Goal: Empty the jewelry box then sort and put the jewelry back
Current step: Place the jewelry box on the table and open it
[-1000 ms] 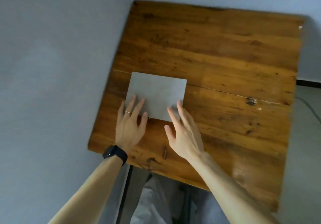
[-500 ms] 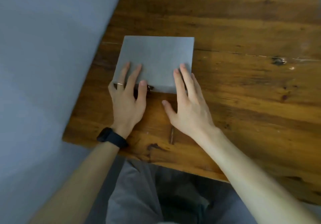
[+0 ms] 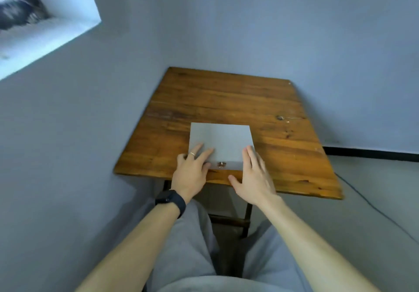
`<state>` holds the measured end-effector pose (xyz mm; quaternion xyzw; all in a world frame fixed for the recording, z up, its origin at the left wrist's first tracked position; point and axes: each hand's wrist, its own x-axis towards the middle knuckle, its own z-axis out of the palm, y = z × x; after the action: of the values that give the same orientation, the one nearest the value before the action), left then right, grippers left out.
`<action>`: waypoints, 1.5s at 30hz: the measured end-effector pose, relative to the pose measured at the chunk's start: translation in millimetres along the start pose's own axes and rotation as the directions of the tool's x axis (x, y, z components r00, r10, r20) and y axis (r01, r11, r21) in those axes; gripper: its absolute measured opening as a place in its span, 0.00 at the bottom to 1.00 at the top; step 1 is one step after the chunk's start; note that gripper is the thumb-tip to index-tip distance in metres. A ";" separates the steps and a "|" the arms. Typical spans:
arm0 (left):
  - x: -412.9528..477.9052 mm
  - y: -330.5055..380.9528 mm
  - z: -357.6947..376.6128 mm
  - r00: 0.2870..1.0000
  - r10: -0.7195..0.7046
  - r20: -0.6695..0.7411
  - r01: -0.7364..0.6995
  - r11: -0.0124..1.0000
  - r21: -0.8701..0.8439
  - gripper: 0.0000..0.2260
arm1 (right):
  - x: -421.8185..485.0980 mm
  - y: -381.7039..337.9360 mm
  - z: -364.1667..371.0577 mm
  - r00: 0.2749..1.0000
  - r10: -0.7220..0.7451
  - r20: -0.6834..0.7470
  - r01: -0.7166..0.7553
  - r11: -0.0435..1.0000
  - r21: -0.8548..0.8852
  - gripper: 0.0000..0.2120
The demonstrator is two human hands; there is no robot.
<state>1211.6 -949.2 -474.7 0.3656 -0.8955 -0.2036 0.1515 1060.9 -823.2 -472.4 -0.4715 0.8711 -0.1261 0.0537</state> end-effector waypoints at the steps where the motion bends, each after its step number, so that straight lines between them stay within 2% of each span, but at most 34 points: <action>1: -6.4 1.0 0.5 1.000 0.023 -0.017 -0.023 1.000 0.015 0.20 | -6.5 2.2 0.7 1.000 0.001 -0.028 -0.001 1.000 -0.018 0.44; 5: -24.5 0.3 5.9 0.996 0.073 -0.055 -0.065 0.990 0.127 0.21 | -26.8 8.1 8.9 0.996 -0.008 -0.091 0.002 0.997 -0.075 0.47; 10: -23.6 -4.2 16.0 0.952 0.239 -0.191 -0.195 0.955 0.222 0.19 | -30.0 11.0 21.2 0.972 -0.032 -0.235 0.017 0.998 -0.064 0.48; 14: -9.9 -13.0 23.2 0.936 0.308 -0.172 -0.279 0.944 0.175 0.20 | -20.7 17.5 32.5 0.943 -0.058 -0.327 0.056 0.998 -0.016 0.46; 22: -2.0 -25.3 39.3 0.865 0.422 -0.272 -0.390 0.906 0.163 0.22 | -19.2 20.5 46.3 0.884 -0.052 -0.465 0.124 0.984 0.126 0.42; 30: -2.2 -26.3 40.7 0.878 0.410 -0.247 -0.378 0.911 0.167 0.23 | -22.7 16.7 47.5 0.880 -0.013 -0.475 0.116 0.975 0.188 0.36; 37: -2.6 -26.9 37.9 0.889 0.409 -0.205 -0.374 0.908 0.189 0.25 | -22.9 18.6 46.0 0.879 -0.025 -0.476 0.105 0.984 0.141 0.37; 42: -3.5 -24.9 37.5 0.890 0.404 -0.212 -0.372 0.911 0.176 0.25 | -21.6 22.2 48.1 0.865 -0.058 -0.498 0.164 0.972 0.171 0.39; 45: -3.6 -25.0 37.8 0.886 0.406 -0.223 -0.374 0.911 0.174 0.25 | -20.1 27.7 48.8 0.851 -0.064 -0.521 0.217 0.947 0.237 0.35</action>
<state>1213.0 -953.3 -520.0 0.2097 -0.9349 -0.0632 0.2793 1059.9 -800.1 -527.4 -0.4718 0.7895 -0.3743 -0.1185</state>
